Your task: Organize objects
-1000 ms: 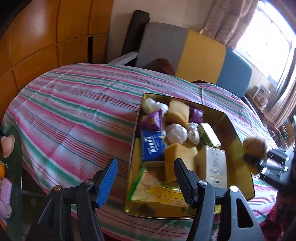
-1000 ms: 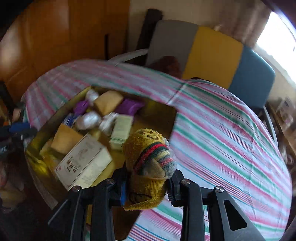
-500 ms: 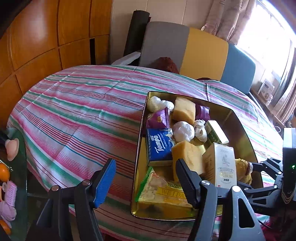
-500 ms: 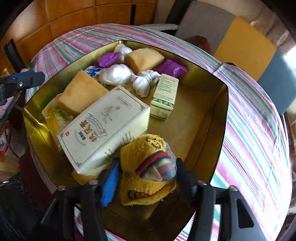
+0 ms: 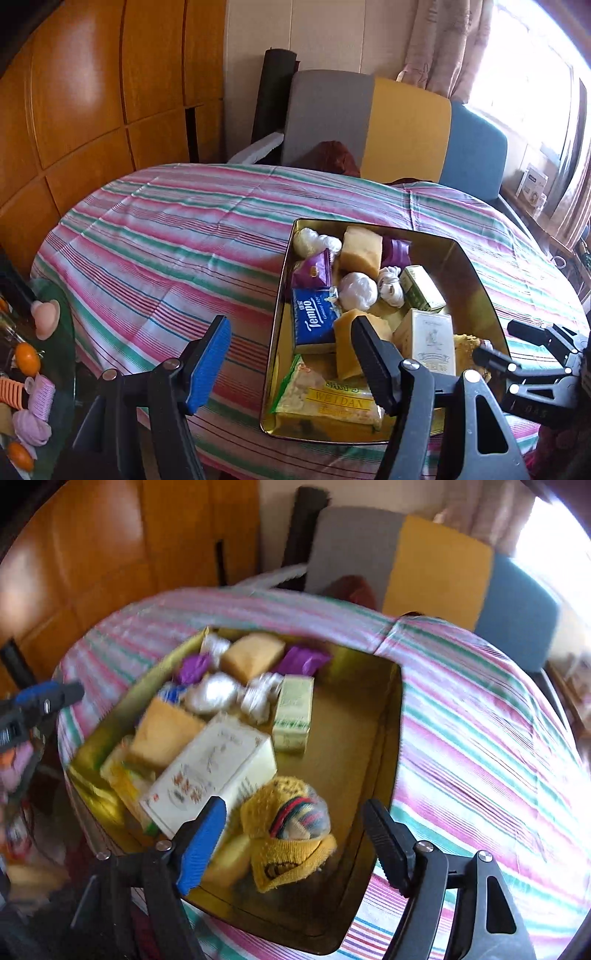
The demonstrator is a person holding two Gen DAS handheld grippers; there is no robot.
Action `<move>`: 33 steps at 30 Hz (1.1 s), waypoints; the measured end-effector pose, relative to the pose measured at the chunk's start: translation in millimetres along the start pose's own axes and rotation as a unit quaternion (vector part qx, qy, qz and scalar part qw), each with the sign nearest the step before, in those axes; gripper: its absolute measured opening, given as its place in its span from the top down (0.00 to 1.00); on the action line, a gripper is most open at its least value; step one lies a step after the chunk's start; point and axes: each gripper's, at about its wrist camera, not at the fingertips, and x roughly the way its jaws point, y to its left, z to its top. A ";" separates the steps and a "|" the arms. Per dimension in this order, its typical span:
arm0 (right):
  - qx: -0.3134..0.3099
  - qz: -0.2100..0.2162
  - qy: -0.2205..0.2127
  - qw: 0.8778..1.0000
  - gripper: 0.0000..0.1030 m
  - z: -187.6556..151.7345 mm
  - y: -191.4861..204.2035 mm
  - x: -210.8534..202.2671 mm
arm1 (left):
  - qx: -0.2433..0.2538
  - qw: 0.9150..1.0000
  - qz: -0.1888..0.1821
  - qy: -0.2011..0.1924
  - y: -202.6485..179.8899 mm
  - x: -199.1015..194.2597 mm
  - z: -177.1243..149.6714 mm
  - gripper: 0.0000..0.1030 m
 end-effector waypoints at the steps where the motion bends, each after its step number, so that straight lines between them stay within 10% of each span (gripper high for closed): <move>1: 0.013 -0.002 -0.009 1.000 0.24 1.5 -0.6 -2.8 | 0.002 1.000 0.003 -0.003 -1.9 -2.1 0.2 0.34; 11: 0.094 -0.056 -0.109 0.988 0.17 1.8 6.9 -35.6 | 0.027 0.999 0.029 -0.006 -18.1 -12.9 -5.6 0.34; 33: 0.075 -0.074 -0.114 0.988 0.16 2.1 19.1 -38.6 | 0.018 1.000 0.003 -0.004 -19.4 -11.6 -11.3 0.40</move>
